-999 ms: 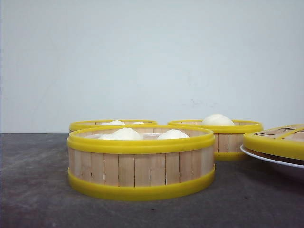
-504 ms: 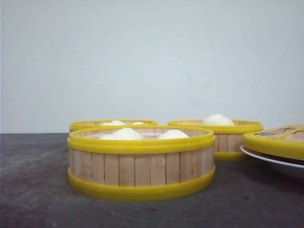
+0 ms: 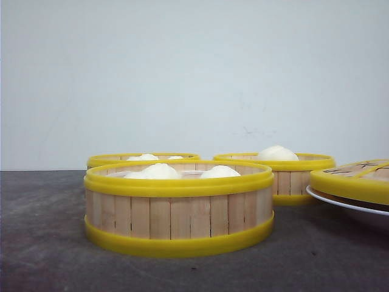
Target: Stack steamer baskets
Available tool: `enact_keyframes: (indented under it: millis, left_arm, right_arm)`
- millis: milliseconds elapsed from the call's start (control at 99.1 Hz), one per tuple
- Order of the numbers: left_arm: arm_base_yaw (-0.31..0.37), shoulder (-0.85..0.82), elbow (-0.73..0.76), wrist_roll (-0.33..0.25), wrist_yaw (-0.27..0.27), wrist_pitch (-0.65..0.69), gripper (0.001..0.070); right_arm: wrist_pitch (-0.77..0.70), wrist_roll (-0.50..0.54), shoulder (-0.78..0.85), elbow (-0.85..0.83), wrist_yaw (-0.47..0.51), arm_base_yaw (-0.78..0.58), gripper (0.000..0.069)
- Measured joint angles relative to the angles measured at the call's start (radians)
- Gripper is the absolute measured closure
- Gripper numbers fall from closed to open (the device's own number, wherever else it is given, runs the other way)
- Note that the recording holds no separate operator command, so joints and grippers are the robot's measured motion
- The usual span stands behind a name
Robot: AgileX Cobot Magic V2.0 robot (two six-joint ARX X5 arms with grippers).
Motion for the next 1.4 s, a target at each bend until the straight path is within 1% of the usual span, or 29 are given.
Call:
enact_keyframes:
  millis: [30, 81, 161, 252, 303, 343, 424, 535, 615, 696, 746, 817, 958, 1079, 1291, 1342, 1402]
  left_arm:
    - [0.005, 0.029, 0.024, 0.011, 0.000, -0.017, 0.0219]
    - [0.016, 0.092, 0.077, 0.047, -0.001, -0.047, 0.0254]
    - [0.036, 0.233, 0.178, 0.100, -0.001, -0.050, 0.0294]
    - [0.062, 0.459, 0.307, 0.117, 0.005, -0.045, 0.0308]
    - [0.079, 0.611, 0.386, 0.125, 0.033, -0.055, 0.0310]
    - [0.093, 0.754, 0.468, 0.129, 0.072, -0.091, 0.0310]
    - [0.095, 1.016, 0.649, 0.134, 0.160, -0.206, 0.0304]
    - [0.085, 1.349, 0.933, 0.134, 0.256, -0.441, 0.0274]
    - [0.069, 1.531, 1.149, 0.143, 0.276, -0.613, 0.0271]
    - [0.061, 1.667, 1.358, 0.180, 0.275, -0.758, 0.0274]
    - [0.060, 1.723, 1.462, 0.195, 0.258, -0.822, 0.0275]
    - [0.060, 1.783, 1.578, 0.206, 0.244, -0.871, 0.0275]
    - [0.054, 1.872, 1.729, 0.212, 0.237, -0.931, 0.0276]
    - [0.030, 1.942, 1.791, 0.216, 0.233, -0.983, 0.0279]
    - [-0.003, 2.047, 1.812, 0.218, 0.228, -1.012, 0.0282]
    - [-0.010, 2.063, 1.812, 0.219, 0.206, -1.009, 0.0313]
    - [-0.016, 2.073, 1.812, 0.219, 0.176, -1.006, 0.0377]
  right_arm:
    - [0.000, 0.011, 0.000, 0.000, -0.017, 0.000, 0.0690]
    - [0.000, 0.024, 0.000, 0.000, -0.049, 0.000, 0.0690]
    - [0.011, 0.034, 0.000, 0.000, -0.095, 0.000, 0.0690]
    - [0.021, 0.037, 0.000, 0.000, -0.109, 0.000, 0.0690]
    - [0.010, 0.037, 0.000, 0.000, -0.109, 0.000, 0.0690]
    - [-0.005, 0.037, 0.000, 0.000, -0.109, 0.000, 0.0690]
    - [-0.043, 0.037, 0.000, 0.000, -0.109, 0.000, 0.0690]
    - [-0.077, 0.039, 0.000, 0.000, -0.112, 0.000, 0.0690]
    - [-0.083, 0.049, 0.000, 0.000, -0.128, 0.000, 0.0690]
    - [-0.083, 0.058, 0.000, 0.000, -0.136, 0.000, 0.0690]
    - [-0.083, 0.060, 0.000, 0.000, -0.148, 0.000, 0.0690]
    - [-0.083, 0.063, 0.000, 0.000, -0.159, 0.000, 0.0690]
    - [-0.083, 0.068, 0.000, 0.000, -0.180, 0.000, 0.0690]
    - [-0.083, 0.079, 0.000, 0.000, -0.180, 0.000, 0.0690]
    - [-0.083, 0.085, 0.000, 0.000, -0.180, 0.000, 0.0690]
    - [-0.083, 0.086, 0.000, 0.000, -0.180, 0.000, 0.0690]
    - [-0.083, 0.086, 0.000, 0.000, -0.180, 0.000, 0.0690]
